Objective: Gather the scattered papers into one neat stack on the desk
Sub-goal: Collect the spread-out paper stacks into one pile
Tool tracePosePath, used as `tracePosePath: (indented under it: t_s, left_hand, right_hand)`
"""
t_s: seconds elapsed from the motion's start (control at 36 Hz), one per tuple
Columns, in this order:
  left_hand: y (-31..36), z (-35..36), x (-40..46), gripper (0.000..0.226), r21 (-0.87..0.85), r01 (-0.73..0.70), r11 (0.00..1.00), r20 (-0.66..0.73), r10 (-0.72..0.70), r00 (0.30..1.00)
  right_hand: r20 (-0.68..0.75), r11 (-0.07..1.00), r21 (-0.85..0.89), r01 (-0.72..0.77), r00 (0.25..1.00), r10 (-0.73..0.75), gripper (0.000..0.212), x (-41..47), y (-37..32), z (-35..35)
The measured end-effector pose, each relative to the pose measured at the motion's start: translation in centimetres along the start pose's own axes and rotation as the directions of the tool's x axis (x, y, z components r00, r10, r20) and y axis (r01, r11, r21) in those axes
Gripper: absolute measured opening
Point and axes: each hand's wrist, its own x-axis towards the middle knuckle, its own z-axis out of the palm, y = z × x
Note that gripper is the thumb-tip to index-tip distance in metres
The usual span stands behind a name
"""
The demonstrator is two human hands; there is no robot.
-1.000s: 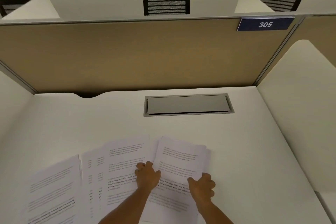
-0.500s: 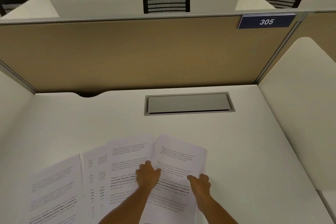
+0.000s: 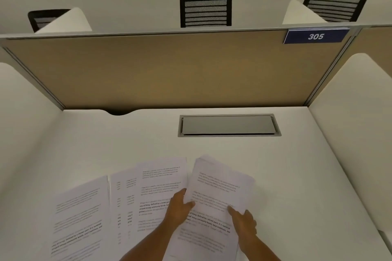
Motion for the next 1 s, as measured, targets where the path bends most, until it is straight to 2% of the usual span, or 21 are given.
tracePosePath:
  t_s: [0.06, 0.14, 0.25, 0.33, 0.44, 0.5, 0.56, 0.64, 0.75, 1.0]
  left_hand:
    - [0.0, -0.5, -0.7, 0.037, -0.082, -0.033, 0.996, 0.011, 0.034, 0.999]
    - [0.3, -1.6, -1.7, 0.032, -0.185, -0.051, 0.981, 0.030, 0.058, 0.998]
    - [0.4, -3.1, -3.1, 0.027, -0.278, -0.080, 0.957, 0.058, 0.100, 0.993]
    - [0.1, -3.7, -4.0, 0.027, -0.312, -0.111, 0.944, 0.065, 0.138, 0.988]
    - [-0.7, -4.0, -5.4, 0.029, -0.327, -0.135, 0.935, 0.062, 0.163, 0.985]
    - [-1.0, -4.2, -6.0, 0.030, -0.336, -0.147, 0.930, 0.056, 0.176, 0.983]
    - [-1.1, -4.5, -6.5, 0.030, -0.341, -0.154, 0.927, 0.034, 0.176, 0.984]
    - [-1.2, -4.2, -7.4, 0.028, -0.341, -0.163, 0.926, -0.014, 0.168, 0.986]
    - [-0.9, -3.6, -8.7, 0.027, -0.363, -0.201, 0.910, -0.109, 0.173, 0.979]
    - [-1.2, -1.8, -12.3, 0.026, -0.449, -0.197, 0.872, -0.322, 0.048, 0.946]
  right_hand:
    - [0.065, 0.995, 0.093, 0.040, 0.997, -0.046, 0.076, 0.1, 0.1, -0.4]
    - [0.155, 0.971, 0.211, 0.109, 0.978, -0.143, 0.070, 0.0, 0.0, -1.4]
    - [0.189, 0.932, 0.297, 0.208, 0.944, -0.271, 0.060, -1.0, -0.7, -2.6]
    - [0.199, 0.913, 0.311, 0.263, 0.922, -0.333, 0.055, -1.7, -0.6, -3.1]
    - [0.233, 0.898, 0.328, 0.293, 0.896, -0.377, 0.060, -2.4, 0.2, -3.5]
    - [0.235, 0.885, 0.304, 0.354, 0.872, -0.429, 0.050, -3.2, 0.5, -3.6]
    - [0.213, 0.862, 0.258, 0.436, 0.844, -0.491, 0.032, -4.2, 0.8, -3.5]
    - [0.160, 0.832, 0.224, 0.508, 0.823, -0.545, 0.023, -5.5, 1.1, -3.0]
    - [0.154, 0.801, 0.236, 0.551, 0.793, -0.590, 0.024, -6.7, 1.2, -2.6]
    - [0.240, 0.778, 0.206, 0.594, 0.740, -0.628, 0.027, -8.0, 1.0, -2.8]
